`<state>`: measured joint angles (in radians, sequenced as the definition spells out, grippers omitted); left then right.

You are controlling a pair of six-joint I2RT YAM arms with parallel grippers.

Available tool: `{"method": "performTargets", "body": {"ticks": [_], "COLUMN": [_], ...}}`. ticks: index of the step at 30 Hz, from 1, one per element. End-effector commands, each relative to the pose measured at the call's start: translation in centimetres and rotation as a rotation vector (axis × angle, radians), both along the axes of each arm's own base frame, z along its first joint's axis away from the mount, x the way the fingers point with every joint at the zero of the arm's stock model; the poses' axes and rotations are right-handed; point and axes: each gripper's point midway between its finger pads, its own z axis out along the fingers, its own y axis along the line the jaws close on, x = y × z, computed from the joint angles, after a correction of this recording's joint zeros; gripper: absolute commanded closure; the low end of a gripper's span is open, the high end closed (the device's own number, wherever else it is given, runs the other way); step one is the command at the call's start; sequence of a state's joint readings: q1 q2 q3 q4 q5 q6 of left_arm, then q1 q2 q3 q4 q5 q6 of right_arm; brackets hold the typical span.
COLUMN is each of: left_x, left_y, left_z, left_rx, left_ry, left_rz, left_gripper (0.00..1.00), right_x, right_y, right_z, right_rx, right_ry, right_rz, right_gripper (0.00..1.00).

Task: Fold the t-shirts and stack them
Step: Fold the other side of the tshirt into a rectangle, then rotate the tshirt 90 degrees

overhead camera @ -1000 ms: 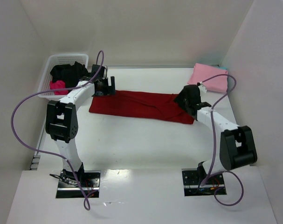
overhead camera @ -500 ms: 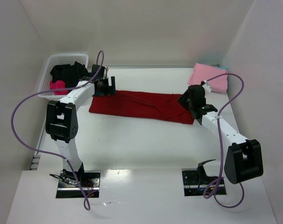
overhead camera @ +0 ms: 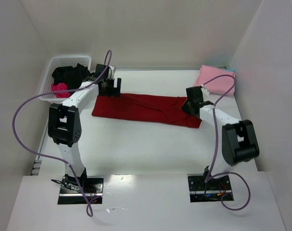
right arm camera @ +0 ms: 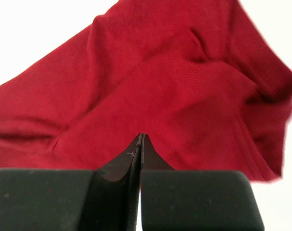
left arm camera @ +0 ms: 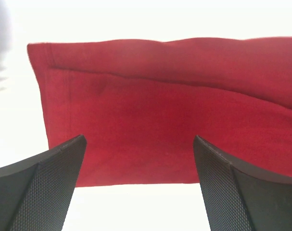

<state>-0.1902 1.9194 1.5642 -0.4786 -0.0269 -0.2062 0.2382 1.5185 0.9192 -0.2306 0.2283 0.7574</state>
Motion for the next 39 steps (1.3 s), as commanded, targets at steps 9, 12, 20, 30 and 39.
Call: {"method": "performTargets", "body": {"ticks": [9, 12, 20, 30, 39], "left_x": [-0.8, -1.0, -2.0, -3.7, -6.7], "left_y": [-1.0, -1.4, -2.8, -4.3, -4.9], "left_z": [-3.5, -4.6, -7.1, -8.7, -10.1], "left_rx": [0.164, 0.177, 0.210, 0.114, 0.042], "left_ry": [0.075, 0.095, 0.167, 0.281, 0.421], "left_rz": [-0.171, -0.195, -0.255, -0.244, -0.201], "left_gripper": [0.01, 0.01, 0.01, 0.01, 0.01], "right_x": [4.3, 4.7, 5.2, 6.7, 9.4], "right_y": [1.0, 0.7, 1.2, 1.8, 2.8], "right_z": [-2.3, -3.1, -5.4, -6.1, -6.9], "right_rx": [-0.063, -0.083, -0.079, -0.075, -0.070], "right_ry": [0.064, 0.083, 0.140, 0.154, 0.174], "right_rz": [0.031, 0.020, 0.035, 0.041, 0.059], "right_gripper": [1.00, 1.00, 1.00, 1.00, 1.00]}}
